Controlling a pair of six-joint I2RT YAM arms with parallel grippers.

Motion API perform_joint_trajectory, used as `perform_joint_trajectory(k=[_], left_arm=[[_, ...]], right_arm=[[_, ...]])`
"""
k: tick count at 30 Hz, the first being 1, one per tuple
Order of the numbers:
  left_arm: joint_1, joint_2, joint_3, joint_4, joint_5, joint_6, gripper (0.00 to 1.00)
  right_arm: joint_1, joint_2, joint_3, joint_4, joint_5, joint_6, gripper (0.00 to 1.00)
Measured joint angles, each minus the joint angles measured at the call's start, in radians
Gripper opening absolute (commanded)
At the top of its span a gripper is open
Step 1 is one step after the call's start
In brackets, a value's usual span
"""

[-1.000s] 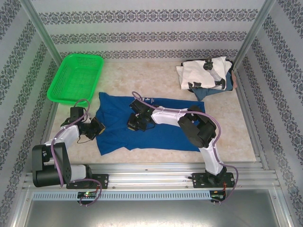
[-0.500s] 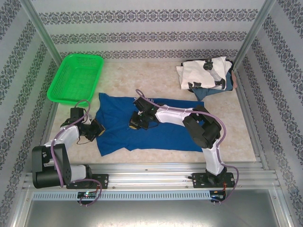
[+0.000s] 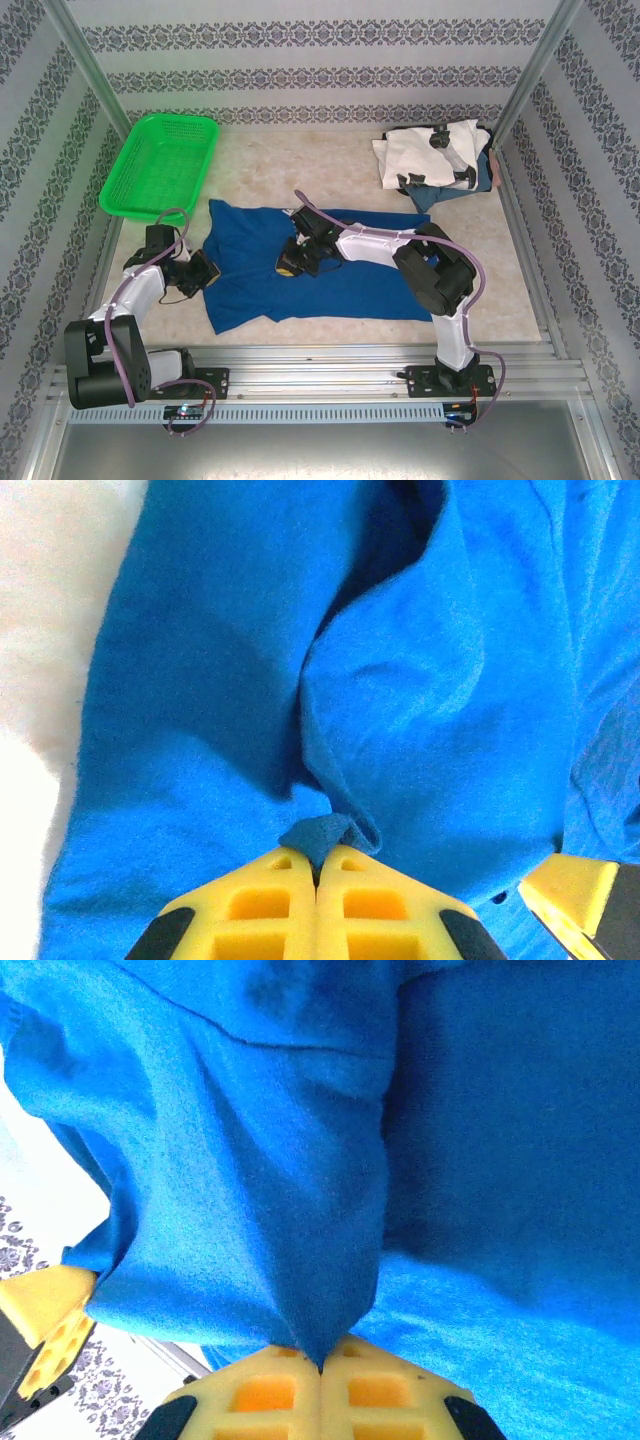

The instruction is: Fold and stack the t-shirts

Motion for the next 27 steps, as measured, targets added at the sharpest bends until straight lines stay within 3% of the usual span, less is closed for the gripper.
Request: perform_joint_trajectory(k=[6, 9, 11, 15, 19, 24, 27], left_arm=[[0.000, -0.010, -0.017, -0.004, -0.001, 0.006, 0.11], [0.000, -0.014, -0.021, -0.020, -0.017, 0.008, 0.35], [0.000, -0.019, -0.019, -0.039, -0.039, 0.014, 0.46], [0.000, -0.056, 0.021, -0.122, -0.090, 0.013, 0.52], [0.000, -0.077, 0.135, -0.174, -0.114, 0.008, 0.56], [-0.026, -0.022, 0.275, -0.154, -0.116, -0.025, 0.60], [-0.108, 0.076, 0.354, -0.093, -0.115, -0.048, 0.58]], right_arm=[[-0.001, 0.000, -0.005, -0.004, -0.005, -0.015, 0.03], [-0.001, 0.001, -0.006, -0.019, -0.003, -0.026, 0.13], [-0.003, 0.001, -0.013, -0.033, 0.007, -0.035, 0.29], [-0.003, -0.001, -0.047, -0.074, 0.029, -0.058, 0.47], [-0.003, -0.085, -0.075, -0.130, 0.071, -0.086, 0.57], [-0.030, -0.312, -0.099, -0.287, 0.195, -0.179, 0.65], [-0.131, -0.459, -0.100, -0.343, 0.256, -0.261, 0.64]])
